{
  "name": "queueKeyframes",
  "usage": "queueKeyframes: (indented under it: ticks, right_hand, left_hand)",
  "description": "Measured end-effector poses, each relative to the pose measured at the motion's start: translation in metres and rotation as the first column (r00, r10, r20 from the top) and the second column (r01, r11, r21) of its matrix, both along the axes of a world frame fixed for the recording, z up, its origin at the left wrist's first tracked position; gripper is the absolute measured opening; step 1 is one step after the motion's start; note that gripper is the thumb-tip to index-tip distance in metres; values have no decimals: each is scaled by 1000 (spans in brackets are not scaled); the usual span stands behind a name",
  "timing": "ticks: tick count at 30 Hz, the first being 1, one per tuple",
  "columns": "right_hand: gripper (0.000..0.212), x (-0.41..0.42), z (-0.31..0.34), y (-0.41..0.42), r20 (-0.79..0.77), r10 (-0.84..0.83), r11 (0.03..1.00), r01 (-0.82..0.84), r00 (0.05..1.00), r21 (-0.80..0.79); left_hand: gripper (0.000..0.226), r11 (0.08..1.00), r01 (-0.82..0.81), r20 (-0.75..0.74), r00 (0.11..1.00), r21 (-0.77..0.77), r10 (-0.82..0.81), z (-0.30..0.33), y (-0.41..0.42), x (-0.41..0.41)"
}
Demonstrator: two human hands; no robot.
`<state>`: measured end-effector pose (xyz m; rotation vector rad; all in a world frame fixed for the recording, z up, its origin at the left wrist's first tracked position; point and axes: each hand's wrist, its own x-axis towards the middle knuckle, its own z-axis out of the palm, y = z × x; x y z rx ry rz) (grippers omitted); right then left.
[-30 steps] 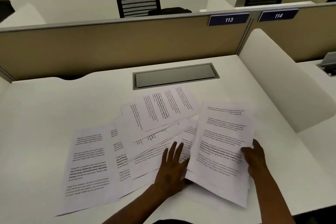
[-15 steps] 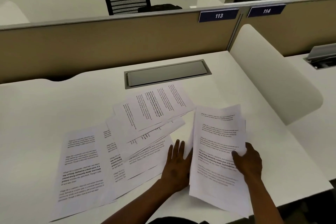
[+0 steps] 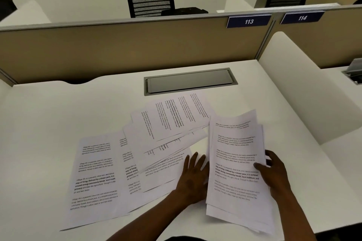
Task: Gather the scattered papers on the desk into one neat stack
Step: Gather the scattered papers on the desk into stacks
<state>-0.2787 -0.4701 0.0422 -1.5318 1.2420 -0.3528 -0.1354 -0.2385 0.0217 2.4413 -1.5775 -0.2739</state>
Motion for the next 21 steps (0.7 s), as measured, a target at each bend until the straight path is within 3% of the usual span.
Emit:
queueKeyframes:
  ticks: [3, 6, 10, 13, 21]
  right_hand:
    - [56, 3, 7, -3, 42, 49, 997, -46, 998, -70]
    - [66, 3, 14, -13, 73, 56, 984, -43, 996, -171]
    - [83, 2, 19, -36, 46, 31, 966, -19, 998, -257]
    - [84, 6, 15, -45, -37, 39, 951, -49, 999, -304]
    - [84, 21, -5, -48, -250, 62, 893, -166, 966, -417]
  left_hand:
    - [38, 980, -40, 1, 999, -197, 41, -4, -4, 18]
    - [37, 961, -145, -3, 989, -235, 148, -1, -12, 50]
    - [49, 956, -288, -27, 958, -59, 287, 1, -15, 103]
    - [54, 942, -331, -20, 943, 54, 333, -2, -11, 137]
    - [58, 926, -211, 58, 978, 313, 203, -1, -13, 167]
